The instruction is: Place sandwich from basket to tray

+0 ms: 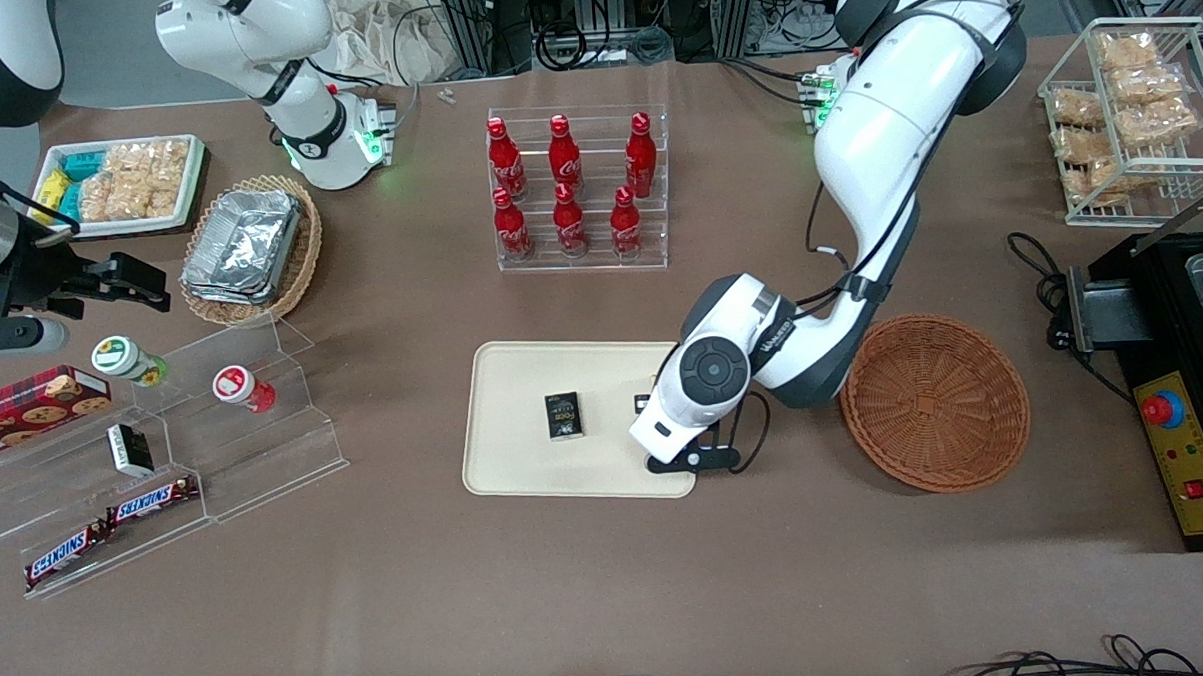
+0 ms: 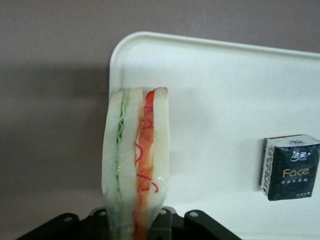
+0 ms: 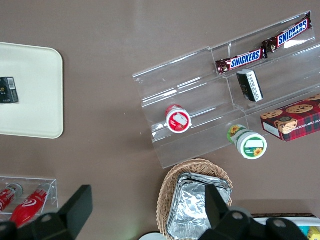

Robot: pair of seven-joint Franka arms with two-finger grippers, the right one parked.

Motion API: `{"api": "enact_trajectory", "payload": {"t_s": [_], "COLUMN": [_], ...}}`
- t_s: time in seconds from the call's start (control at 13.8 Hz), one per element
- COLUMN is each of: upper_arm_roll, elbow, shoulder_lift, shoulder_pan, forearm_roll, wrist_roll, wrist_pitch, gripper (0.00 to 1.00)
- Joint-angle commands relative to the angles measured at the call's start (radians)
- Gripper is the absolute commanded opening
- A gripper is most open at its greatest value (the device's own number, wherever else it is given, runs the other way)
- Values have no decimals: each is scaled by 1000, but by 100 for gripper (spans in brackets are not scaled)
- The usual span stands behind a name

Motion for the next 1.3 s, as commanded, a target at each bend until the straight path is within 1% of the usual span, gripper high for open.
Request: {"api": "enact_trajectory", "payload": {"t_s": [0.0, 0.07, 0.14, 0.36, 0.51, 0.58, 0.65, 0.72, 0.8, 0.87, 1.01, 1.09, 1.23], "upper_arm_roll": [7, 7, 7, 7, 7, 7, 8, 19, 42, 42, 42, 41, 41], "elbow": [48, 48, 48, 48, 54, 54, 54, 51, 45, 14, -154, -238, -378], "shoulder_lift": [38, 50, 53, 38, 9, -31, -71, -123, -164, -219, -391, -460, -588], "shoulder_pan": [-29, -29, -29, -26, -6, 12, 28, 43, 84, 139, 231, 296, 380], "forearm_roll": [22, 22, 22, 22, 11, 7, 25, 27, 22, 5, 10, 10, 2], "wrist_roll": [13, 13, 13, 1, -1, 1, 5, 8, 16, 14, 30, 89, 241], "wrist_pitch": [2, 2, 8, 2, -7, -34, -98, -170, -223, -273, -299, -270, -240], "gripper": [21, 57, 100, 100, 100, 100, 100, 100, 100, 100, 100, 100, 100]}}
